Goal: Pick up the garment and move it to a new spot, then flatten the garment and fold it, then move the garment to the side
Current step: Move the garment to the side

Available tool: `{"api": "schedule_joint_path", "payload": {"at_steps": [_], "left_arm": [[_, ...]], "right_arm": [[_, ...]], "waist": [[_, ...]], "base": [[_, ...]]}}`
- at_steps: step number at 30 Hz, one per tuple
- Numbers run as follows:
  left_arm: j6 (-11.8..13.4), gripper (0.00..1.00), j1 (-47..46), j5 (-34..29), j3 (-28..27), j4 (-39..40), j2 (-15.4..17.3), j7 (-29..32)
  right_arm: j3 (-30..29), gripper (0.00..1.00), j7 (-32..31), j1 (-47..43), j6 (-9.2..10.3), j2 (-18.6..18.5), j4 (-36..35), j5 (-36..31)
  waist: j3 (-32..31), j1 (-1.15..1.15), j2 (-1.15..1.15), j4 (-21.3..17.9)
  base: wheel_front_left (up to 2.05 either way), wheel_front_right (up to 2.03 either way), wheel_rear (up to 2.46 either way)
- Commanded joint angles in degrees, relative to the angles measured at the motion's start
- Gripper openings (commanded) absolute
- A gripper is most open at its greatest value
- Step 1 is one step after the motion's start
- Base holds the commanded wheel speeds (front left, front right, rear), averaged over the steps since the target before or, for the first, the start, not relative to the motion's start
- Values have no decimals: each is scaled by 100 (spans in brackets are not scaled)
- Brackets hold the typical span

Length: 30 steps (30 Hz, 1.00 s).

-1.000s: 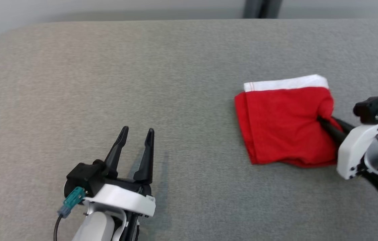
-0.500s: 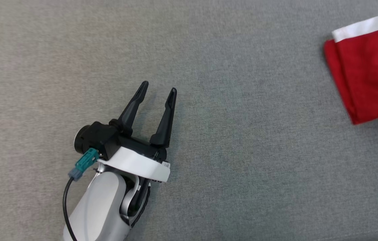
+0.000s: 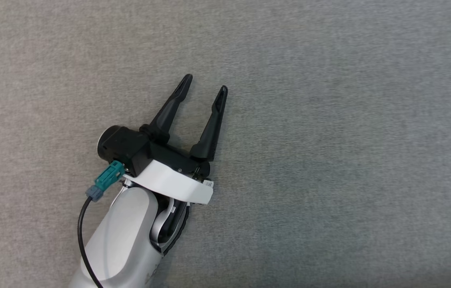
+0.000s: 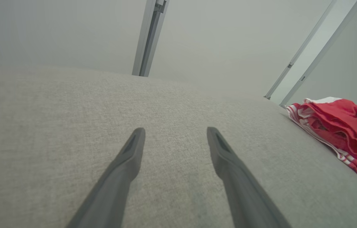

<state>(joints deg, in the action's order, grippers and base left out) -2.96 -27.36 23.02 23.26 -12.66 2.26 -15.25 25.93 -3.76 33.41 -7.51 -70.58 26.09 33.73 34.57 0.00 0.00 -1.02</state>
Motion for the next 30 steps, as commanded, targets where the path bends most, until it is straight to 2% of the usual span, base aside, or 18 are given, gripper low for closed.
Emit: {"api": "schedule_joint_path", "payload": {"at_steps": [1, 6, 7, 8, 9, 17, 21, 25, 30], "left_arm": [[26, 100, 59, 24, -60, -180, 127, 25], [66, 100, 77, 94, -41, -180, 137, 32], [74, 100, 97, 105, -37, -178, 137, 32], [82, 100, 118, 112, -27, -181, 135, 32], [85, 100, 145, 118, -18, -186, 132, 32], [132, 100, 356, 190, -80, -168, 85, 17], [147, 100, 471, 256, -84, -169, 78, 16], [198, 100, 746, 318, -209, -144, 86, 15], [241, 100, 1138, 241, -505, -89, 83, 16]], "right_arm": [[-38, 0, -14, -69, 4, -5, 168, -39], [-47, 0, -35, -104, 4, 154, 492, 53], [-47, 3, -29, -119, 4, 199, 552, 79], [-44, 45, 3, -132, 4, 218, 624, 73], [-51, 100, 26, -142, 4, 248, 717, 61], [-183, 100, -107, 92, 4, 688, 1331, -195], [-175, 100, -30, 280, 4, 894, 1420, -518], [-265, 100, 247, 528, 4, 1412, 1399, -779], [-312, 100, 603, 702, 4, 2182, 1015, -755]], "waist": [[101, 0, 0, 159], [118, 0, 0, 323], [106, 0, 0, 350], [90, 0, 0, 374], [59, 0, 0, 397], [-490, 0, 0, 360], [-855, 0, 0, 326], [-1309, 0, 0, 275], [-1835, 0, 0, 230]], "base": [[0, 0, 0], [0, 0, 0], [0, 0, 0], [0, 0, 0], [0, 0, 0], [0, 0, 0], [0, 0, 0], [0, 0, 0], [0, 0, 0]]}}
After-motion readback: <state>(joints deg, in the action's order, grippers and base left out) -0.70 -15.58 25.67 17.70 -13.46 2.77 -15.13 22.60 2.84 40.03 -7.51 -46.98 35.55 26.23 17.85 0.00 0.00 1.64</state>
